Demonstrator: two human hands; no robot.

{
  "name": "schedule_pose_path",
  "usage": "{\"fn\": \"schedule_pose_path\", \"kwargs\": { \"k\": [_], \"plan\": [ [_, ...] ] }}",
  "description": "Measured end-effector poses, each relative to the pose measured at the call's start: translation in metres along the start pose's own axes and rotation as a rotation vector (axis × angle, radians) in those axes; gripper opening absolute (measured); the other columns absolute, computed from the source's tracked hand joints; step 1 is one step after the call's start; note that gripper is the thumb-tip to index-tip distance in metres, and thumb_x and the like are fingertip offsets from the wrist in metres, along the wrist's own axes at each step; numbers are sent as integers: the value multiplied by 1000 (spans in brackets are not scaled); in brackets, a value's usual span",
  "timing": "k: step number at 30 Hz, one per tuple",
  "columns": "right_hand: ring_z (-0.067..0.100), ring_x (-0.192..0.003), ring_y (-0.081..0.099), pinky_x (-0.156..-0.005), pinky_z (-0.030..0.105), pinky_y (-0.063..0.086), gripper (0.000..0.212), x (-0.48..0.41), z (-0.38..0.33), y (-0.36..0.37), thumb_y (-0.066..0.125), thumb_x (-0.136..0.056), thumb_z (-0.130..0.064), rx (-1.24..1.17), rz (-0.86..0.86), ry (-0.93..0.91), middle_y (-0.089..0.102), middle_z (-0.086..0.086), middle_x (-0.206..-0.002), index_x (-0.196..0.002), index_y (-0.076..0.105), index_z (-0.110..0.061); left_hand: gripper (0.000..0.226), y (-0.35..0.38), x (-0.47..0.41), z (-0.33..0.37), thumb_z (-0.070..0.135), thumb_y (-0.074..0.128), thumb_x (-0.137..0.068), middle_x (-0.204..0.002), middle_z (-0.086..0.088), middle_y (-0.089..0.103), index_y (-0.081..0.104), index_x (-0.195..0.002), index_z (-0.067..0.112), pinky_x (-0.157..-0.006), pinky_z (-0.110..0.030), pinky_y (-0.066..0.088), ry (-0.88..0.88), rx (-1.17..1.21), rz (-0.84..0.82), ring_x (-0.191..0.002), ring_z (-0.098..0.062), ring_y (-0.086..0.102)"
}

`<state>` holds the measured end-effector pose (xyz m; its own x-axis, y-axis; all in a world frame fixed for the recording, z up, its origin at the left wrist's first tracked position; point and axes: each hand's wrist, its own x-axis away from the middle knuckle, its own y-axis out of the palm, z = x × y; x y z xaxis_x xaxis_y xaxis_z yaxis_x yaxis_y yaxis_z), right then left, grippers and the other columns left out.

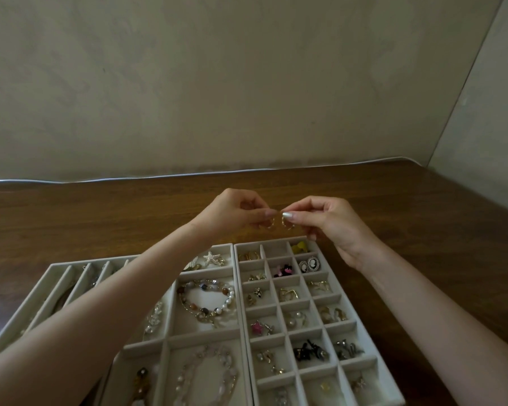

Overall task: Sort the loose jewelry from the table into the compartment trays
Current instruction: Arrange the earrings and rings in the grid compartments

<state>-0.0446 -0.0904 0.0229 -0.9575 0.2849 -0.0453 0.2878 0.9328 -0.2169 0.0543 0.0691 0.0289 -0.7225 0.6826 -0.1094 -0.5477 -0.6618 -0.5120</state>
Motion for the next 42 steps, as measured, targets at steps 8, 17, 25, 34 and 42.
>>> {"fn": "schedule_pose_path", "kwargs": {
  "k": [8, 17, 25, 34, 42],
  "plan": [
    [19, -71, 70, -61, 24, 56, 11, 0, 0, 1, 65, -82, 2, -237, -52, 71, 70, 11, -84, -92, 66, -3, 7, -3, -2, -5, 13, 66, -83, -74, 1, 67, 65, -88, 8, -74, -26, 56, -63, 134, -15, -69, -9, 64],
    [19, -77, 71, -70, 26, 58, 15, 5, -2, 9, 69, -77, 3, -119, -41, -83, 69, 11, -88, -89, 62, -3, 12, 2, 0, -1, 12, 68, -81, -77, -6, 65, 62, -88, 5, -63, -18, 55, -63, 262, 151, -69, -11, 62],
    [-4, -69, 59, -64, 9, 47, 11, 6, 3, 16, 75, -74, -2, 254, 56, -370, 65, -2, -88, -77, 67, -10, 13, 8, 1, 2, 12, 68, -81, -77, -4, 62, 62, -89, 4, -59, -14, 51, -63, 296, 187, -64, -6, 60],
    [9, -78, 63, -70, 17, 53, 9, 1, 13, 16, 77, -74, -4, 525, 134, -579, 65, 0, -85, -78, 69, -7, 13, 9, 3, 6, 6, 68, -81, -76, -5, 62, 62, -91, 2, -65, -18, 56, -52, 298, 117, -66, -9, 64],
    [4, -89, 62, -80, 16, 53, 37, 0, 12, 12, 75, -77, -7, 583, -4, -419, 65, -5, -98, -110, 59, -15, 6, 12, 2, -1, 15, 70, -81, -79, -4, 69, 68, -85, 12, -73, -31, 58, -14, -141, 92, -74, -17, 67]
  ]
}}
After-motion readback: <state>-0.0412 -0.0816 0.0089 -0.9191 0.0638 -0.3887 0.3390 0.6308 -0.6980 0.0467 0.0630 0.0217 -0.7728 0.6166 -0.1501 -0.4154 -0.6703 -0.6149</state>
